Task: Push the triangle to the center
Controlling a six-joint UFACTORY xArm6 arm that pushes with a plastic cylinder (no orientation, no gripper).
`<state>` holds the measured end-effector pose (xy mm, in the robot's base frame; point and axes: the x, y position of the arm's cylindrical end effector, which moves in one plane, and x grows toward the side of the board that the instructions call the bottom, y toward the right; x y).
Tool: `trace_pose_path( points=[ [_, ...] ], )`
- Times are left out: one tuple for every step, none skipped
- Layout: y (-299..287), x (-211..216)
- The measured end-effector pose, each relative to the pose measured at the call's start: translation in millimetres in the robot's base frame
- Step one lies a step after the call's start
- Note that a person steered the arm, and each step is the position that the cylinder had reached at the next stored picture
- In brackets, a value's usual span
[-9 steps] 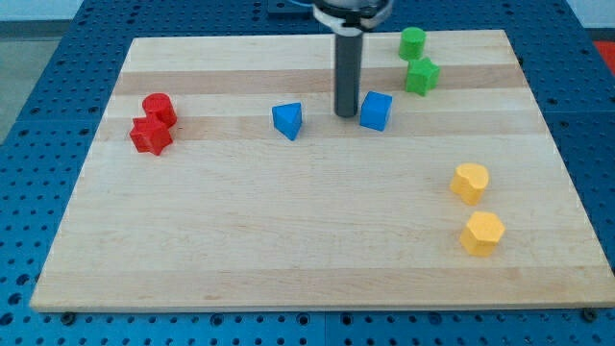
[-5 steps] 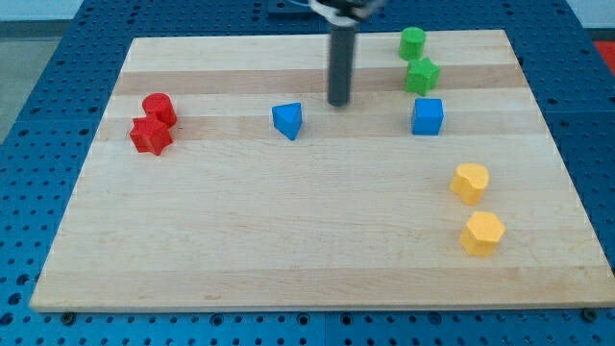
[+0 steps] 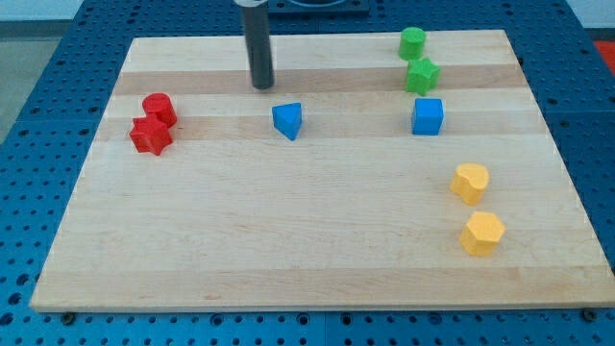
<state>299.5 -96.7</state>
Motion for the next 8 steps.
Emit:
trace_pose_path(
  points=[
    [-2.3,0.0],
    [-2.8,0.0],
    [2.9,30.7],
    [42.5,71.6],
    [63.9,102.5],
    [64.6,114.8],
    [48.7,128.7],
    [84.3,131.3]
  ],
)
